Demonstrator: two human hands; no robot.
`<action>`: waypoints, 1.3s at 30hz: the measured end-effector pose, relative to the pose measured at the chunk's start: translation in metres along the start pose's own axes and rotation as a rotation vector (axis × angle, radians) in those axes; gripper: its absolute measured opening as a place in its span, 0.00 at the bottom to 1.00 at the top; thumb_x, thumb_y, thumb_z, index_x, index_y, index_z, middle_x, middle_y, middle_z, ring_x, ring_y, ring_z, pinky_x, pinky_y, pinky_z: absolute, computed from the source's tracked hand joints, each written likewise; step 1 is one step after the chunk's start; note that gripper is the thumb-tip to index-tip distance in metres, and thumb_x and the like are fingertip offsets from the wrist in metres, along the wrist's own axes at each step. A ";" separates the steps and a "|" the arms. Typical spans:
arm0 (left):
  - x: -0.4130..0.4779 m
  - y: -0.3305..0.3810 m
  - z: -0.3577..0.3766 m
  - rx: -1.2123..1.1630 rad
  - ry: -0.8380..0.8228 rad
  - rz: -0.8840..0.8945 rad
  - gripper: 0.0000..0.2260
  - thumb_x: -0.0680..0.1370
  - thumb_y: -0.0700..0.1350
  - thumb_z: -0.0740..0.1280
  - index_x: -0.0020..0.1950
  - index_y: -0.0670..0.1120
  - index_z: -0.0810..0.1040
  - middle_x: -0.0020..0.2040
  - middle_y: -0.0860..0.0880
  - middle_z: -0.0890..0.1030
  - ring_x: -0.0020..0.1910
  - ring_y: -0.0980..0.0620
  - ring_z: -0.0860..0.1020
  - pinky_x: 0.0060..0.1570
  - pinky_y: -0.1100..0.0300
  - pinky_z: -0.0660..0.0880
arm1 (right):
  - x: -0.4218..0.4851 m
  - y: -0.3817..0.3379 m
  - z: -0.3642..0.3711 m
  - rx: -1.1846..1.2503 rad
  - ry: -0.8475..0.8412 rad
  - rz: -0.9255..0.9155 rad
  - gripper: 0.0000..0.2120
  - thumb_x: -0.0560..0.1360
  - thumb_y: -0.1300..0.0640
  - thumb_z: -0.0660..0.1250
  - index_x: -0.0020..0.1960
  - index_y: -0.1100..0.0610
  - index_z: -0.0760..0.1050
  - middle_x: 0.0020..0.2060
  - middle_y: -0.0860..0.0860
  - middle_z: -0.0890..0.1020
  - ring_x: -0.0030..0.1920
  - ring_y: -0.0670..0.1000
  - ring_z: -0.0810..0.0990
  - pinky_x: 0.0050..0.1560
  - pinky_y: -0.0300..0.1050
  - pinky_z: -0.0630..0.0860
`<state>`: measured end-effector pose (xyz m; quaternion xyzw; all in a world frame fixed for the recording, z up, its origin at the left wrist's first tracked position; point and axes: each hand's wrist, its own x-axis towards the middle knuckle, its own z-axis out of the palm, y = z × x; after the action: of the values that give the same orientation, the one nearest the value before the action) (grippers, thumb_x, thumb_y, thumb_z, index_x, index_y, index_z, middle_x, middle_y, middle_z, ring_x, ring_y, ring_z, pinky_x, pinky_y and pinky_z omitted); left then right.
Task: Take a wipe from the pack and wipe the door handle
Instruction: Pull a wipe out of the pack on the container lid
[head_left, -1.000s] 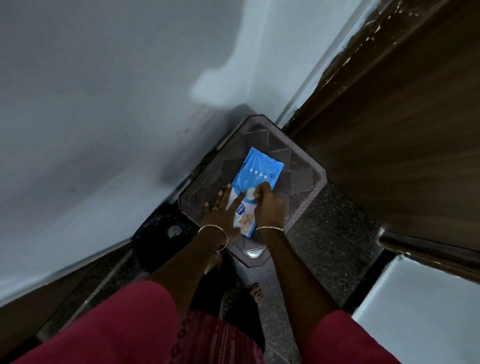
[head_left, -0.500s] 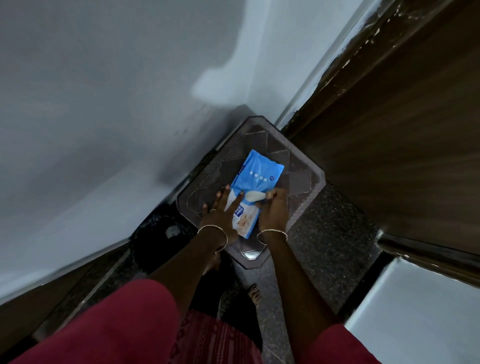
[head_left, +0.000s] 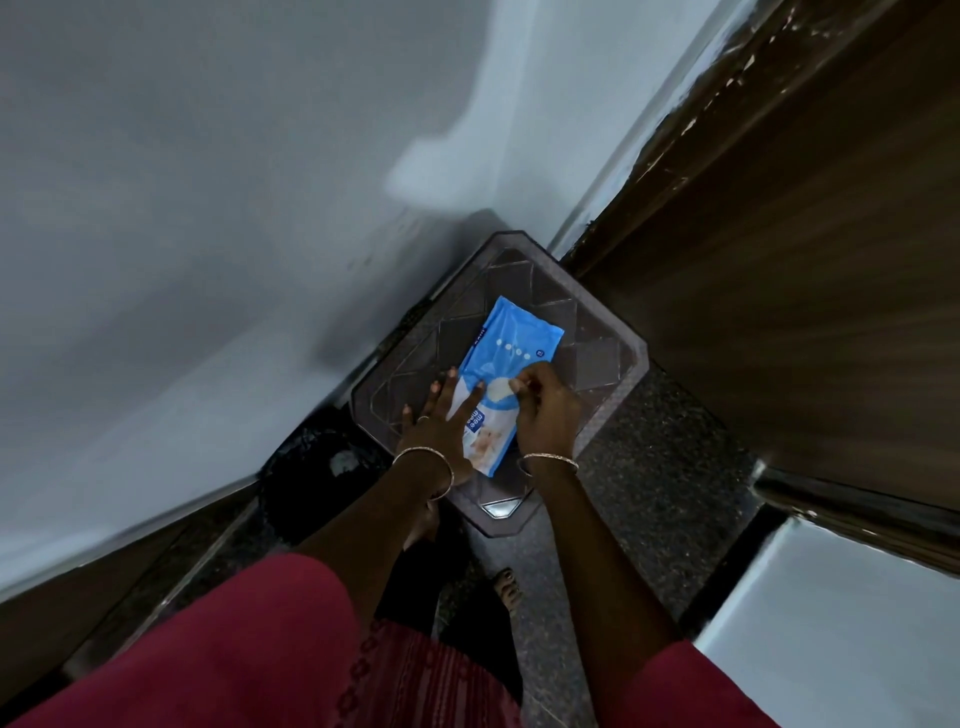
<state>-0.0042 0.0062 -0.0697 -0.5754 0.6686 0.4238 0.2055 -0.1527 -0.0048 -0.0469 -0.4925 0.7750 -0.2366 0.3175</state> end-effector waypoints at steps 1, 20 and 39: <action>0.000 0.000 0.001 0.004 0.002 -0.002 0.50 0.73 0.48 0.70 0.76 0.66 0.32 0.78 0.53 0.27 0.79 0.46 0.36 0.75 0.33 0.45 | -0.003 0.001 -0.001 0.042 0.022 0.004 0.03 0.80 0.61 0.67 0.48 0.61 0.76 0.44 0.53 0.81 0.46 0.50 0.79 0.46 0.40 0.74; -0.002 0.002 -0.003 0.010 0.003 -0.005 0.50 0.72 0.46 0.71 0.77 0.65 0.35 0.79 0.53 0.29 0.80 0.46 0.38 0.75 0.34 0.47 | 0.013 0.014 -0.004 0.885 0.120 0.664 0.10 0.82 0.65 0.62 0.43 0.57 0.73 0.48 0.57 0.78 0.42 0.50 0.79 0.42 0.44 0.79; -0.029 0.034 -0.038 -0.325 0.342 0.144 0.32 0.77 0.41 0.68 0.79 0.51 0.60 0.81 0.44 0.51 0.80 0.41 0.51 0.75 0.45 0.59 | -0.017 -0.025 -0.093 1.442 0.042 0.829 0.09 0.84 0.58 0.59 0.52 0.58 0.78 0.39 0.52 0.88 0.44 0.53 0.85 0.36 0.46 0.85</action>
<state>-0.0207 -0.0077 -0.0150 -0.6150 0.6562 0.4357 -0.0367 -0.1991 0.0053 0.0382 0.1616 0.5576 -0.5483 0.6020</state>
